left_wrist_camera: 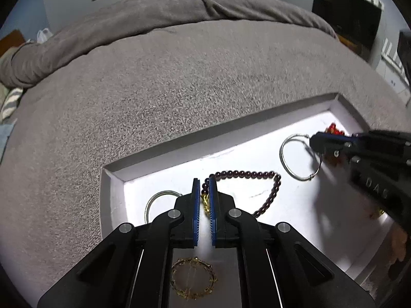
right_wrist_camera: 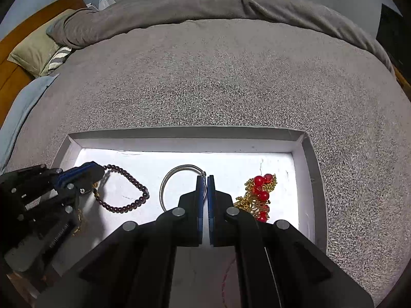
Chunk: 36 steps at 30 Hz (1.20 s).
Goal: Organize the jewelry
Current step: 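Carry the bracelet and bangle over the tray and open both grippers, then withdraw both tools from the tray toward the black hair tie and bead bracelet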
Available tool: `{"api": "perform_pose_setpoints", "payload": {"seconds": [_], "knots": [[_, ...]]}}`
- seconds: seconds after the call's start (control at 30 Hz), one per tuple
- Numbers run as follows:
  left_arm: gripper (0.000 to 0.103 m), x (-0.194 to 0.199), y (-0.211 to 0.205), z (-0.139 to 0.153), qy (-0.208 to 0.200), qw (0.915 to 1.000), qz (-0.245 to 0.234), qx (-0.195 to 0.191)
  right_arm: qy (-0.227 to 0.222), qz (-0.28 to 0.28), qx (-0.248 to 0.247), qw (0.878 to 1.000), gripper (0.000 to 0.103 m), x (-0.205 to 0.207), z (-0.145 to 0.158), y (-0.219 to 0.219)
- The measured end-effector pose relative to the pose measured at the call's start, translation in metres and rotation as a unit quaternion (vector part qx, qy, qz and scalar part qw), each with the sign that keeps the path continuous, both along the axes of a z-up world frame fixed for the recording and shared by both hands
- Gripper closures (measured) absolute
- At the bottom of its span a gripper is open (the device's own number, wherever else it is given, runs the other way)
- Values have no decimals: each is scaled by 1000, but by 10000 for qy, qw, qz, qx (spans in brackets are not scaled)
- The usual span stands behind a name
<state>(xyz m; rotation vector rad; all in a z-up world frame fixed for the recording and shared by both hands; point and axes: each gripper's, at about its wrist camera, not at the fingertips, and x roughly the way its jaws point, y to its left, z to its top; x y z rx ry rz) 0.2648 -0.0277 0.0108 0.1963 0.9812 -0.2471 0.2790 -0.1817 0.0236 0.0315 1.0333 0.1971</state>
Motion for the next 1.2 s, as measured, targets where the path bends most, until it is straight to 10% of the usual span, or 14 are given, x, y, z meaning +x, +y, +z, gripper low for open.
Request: {"api": "perform_pose_setpoints", "payload": {"seconds": [0.17, 0.33, 0.87, 1.2], "knots": [[94, -3, 1, 1, -43, 10000, -46, 0, -1, -53, 204, 9998, 100, -1, 1, -6], [66, -8, 3, 8, -245, 9996, -68, -76, -39, -54, 341, 9994, 95, -4, 1, -11], [21, -99, 34, 42, -1473, 9870, 310, -556, -1379, -252, 185, 9900, 9, -90, 49, -42], [12, -142, 49, 44, -1544, 9833, 558, -784, -1393, -658, -231, 9878, 5, -128, 42, -52]]}}
